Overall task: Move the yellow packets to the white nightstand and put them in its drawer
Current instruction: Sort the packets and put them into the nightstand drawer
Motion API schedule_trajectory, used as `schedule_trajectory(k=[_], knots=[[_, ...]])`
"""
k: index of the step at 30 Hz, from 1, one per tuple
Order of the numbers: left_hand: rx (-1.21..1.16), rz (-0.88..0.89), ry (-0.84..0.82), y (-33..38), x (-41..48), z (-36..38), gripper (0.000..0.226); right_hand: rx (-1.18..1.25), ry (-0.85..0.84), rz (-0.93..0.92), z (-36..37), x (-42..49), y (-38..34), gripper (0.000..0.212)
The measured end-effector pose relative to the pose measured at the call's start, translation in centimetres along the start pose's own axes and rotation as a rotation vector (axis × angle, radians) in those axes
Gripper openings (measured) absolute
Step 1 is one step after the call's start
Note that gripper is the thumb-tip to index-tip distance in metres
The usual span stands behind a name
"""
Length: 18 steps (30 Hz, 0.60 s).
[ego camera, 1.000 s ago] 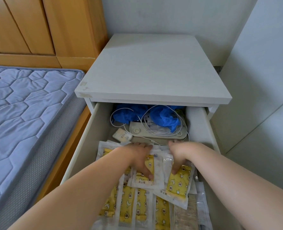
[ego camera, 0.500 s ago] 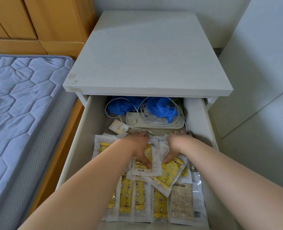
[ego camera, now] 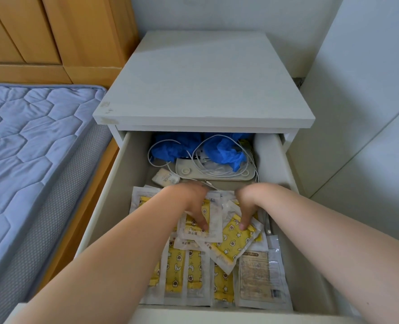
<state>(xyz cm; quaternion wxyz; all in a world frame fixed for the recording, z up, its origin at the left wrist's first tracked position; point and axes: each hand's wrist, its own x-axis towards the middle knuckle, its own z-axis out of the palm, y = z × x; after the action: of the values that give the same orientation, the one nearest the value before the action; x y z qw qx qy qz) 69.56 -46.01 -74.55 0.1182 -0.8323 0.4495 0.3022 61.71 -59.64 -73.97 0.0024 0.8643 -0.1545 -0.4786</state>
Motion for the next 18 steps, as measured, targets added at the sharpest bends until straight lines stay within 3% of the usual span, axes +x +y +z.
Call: schedule_trajectory(k=[3, 7, 11, 14, 18], knots=[[0.081, -0.027, 0.012, 0.5, -1.1, 0.1, 0.115, 0.026, 0.041, -0.004, 0.2, -0.4, -0.1, 0.095], [0.021, -0.043, -0.026, 0.8, -2.4, 0.6, 0.108, 0.052, 0.063, -0.029, 0.6, -1.5, -0.3, 0.092], [0.062, -0.048, 0.123, 1.7, -4.8, 1.2, 0.091, 0.123, 0.354, -0.059, 2.0, -3.5, -0.5, 0.088], [-0.023, -0.040, 0.194, 2.8, -7.7, 1.1, 0.068, 0.258, 0.564, -0.147, 3.1, -6.0, -0.3, 0.066], [-0.211, -0.008, 0.194, 4.9, -13.4, 0.7, 0.048, 0.380, 0.633, -0.210, 5.3, -11.2, 0.0, 0.044]])
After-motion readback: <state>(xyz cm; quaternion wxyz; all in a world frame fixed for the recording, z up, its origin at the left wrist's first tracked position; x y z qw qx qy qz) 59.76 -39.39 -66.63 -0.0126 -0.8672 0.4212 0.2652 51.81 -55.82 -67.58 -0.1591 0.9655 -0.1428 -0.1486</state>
